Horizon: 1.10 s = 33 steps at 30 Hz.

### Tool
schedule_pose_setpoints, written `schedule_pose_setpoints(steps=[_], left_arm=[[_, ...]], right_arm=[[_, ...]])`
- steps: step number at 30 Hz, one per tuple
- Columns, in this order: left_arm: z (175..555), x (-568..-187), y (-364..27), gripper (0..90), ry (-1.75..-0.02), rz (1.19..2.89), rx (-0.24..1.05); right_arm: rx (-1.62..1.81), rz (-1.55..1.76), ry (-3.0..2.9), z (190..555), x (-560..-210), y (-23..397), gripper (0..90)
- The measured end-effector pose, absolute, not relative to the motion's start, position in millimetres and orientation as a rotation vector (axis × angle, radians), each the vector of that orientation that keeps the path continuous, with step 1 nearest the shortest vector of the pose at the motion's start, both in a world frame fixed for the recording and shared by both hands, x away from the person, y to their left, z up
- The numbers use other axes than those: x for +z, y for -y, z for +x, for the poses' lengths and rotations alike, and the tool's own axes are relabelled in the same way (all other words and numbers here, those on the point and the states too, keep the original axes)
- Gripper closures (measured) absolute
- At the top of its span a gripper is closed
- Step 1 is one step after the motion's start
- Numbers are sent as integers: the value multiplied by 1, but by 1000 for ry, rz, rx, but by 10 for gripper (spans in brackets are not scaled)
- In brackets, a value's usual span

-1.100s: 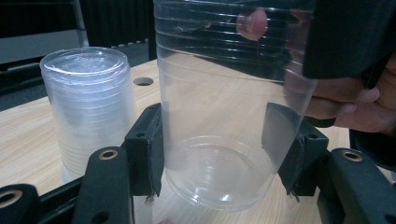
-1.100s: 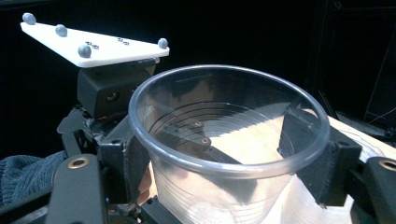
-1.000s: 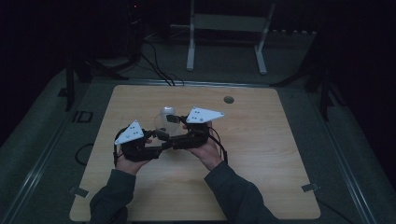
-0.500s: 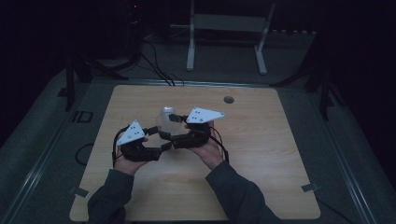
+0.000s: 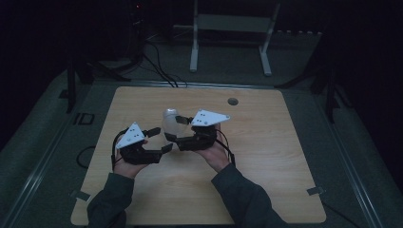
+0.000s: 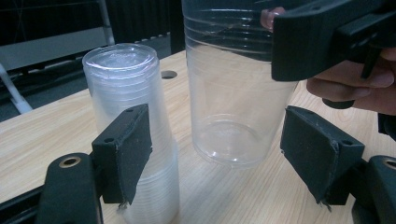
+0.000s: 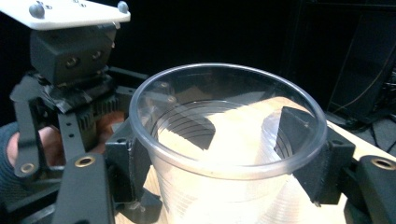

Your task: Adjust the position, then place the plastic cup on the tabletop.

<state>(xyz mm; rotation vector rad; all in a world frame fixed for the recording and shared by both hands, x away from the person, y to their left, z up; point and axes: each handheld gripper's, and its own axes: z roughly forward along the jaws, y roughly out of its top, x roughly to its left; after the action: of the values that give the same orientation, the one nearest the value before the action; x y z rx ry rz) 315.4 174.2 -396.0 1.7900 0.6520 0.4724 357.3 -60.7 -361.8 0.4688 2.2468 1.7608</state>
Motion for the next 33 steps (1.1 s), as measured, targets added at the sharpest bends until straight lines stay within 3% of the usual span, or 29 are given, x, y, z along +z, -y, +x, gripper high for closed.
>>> schedule_pose_setpoints(steps=[33], left_arm=[[313, -395, -179, 262, -662, 1786, 494]], right_arm=[[1720, 512, -2222, 361, -372, 75, 296]])
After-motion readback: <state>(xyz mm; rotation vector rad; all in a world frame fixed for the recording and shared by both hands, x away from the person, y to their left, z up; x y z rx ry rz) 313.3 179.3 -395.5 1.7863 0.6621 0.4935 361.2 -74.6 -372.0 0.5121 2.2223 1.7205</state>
